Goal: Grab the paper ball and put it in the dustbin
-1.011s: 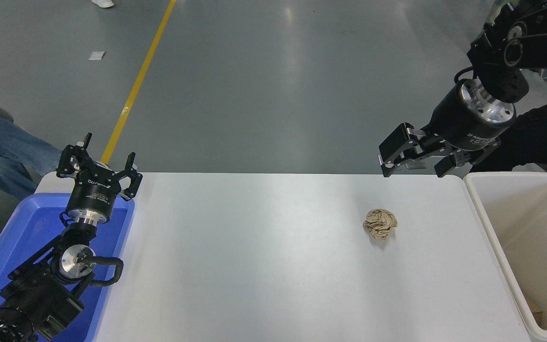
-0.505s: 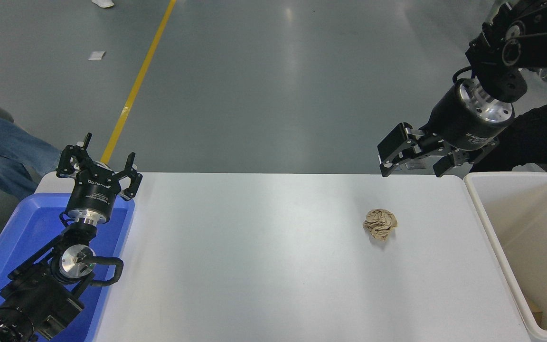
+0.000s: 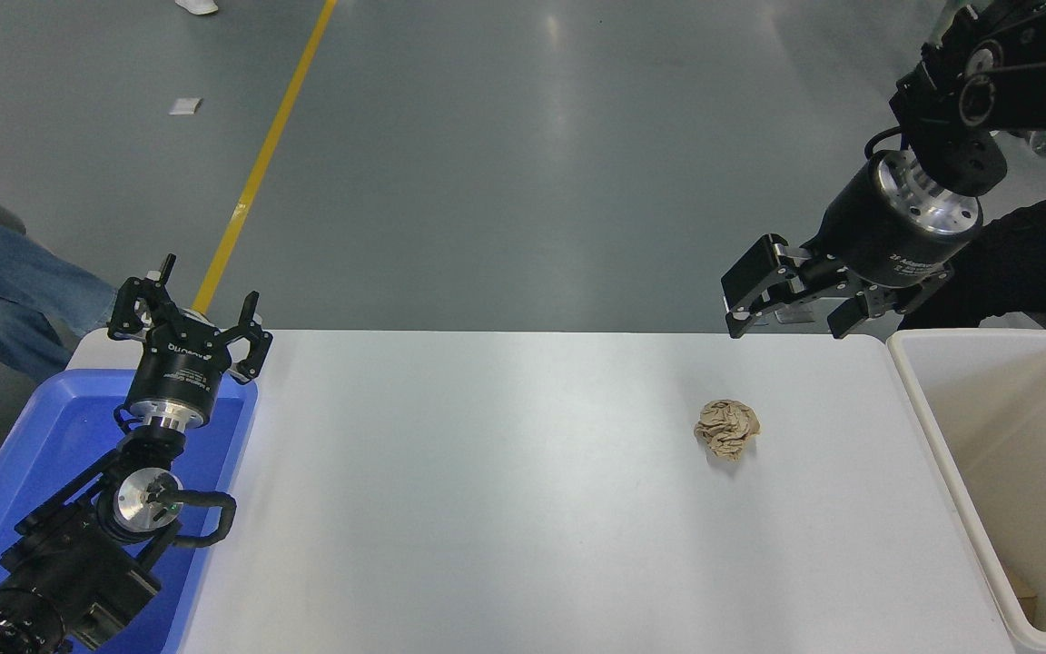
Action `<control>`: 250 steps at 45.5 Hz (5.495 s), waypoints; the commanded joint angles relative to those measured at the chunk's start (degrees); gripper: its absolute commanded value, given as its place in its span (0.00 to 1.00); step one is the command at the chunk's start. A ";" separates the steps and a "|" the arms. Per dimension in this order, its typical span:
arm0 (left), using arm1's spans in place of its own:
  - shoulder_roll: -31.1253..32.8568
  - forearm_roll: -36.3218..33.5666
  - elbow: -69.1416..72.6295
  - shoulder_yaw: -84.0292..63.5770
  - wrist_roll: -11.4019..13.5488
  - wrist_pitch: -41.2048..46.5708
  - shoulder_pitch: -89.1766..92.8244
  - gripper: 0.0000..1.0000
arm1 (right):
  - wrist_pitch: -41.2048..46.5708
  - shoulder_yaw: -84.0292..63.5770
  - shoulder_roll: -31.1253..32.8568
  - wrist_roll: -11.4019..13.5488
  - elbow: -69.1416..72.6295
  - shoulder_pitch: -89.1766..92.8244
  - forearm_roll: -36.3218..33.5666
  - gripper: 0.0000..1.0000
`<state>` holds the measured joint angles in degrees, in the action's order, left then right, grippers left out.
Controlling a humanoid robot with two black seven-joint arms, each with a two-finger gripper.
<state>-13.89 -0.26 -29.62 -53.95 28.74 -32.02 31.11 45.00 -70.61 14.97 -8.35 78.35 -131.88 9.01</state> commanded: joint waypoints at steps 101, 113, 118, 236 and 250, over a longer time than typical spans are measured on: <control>0.00 0.00 0.00 -0.01 0.00 -0.06 0.00 0.98 | -28.47 -3.13 -10.75 -0.09 -24.99 35.81 -6.64 1.00; 0.00 0.00 0.00 -0.01 0.00 -0.06 0.09 0.98 | -35.94 -4.18 -10.93 -0.09 -31.85 46.18 -6.99 1.00; 0.00 0.00 0.00 -0.01 0.00 -0.06 0.00 0.98 | -39.02 -4.09 -11.01 -0.09 -33.78 49.52 -7.70 1.00; 0.00 0.00 -0.09 -0.01 -0.09 -0.06 0.00 0.98 | -21.81 1.44 6.65 -1.58 -21.23 25.19 6.54 0.00; 0.00 0.00 0.00 -0.01 -0.09 -0.06 0.09 0.98 | -14.86 -0.75 6.39 -1.67 -14.19 13.41 6.72 0.00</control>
<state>-13.89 -0.25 -29.63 -53.96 28.65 -32.09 31.14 23.55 -70.05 20.58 -10.00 58.13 -108.03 15.14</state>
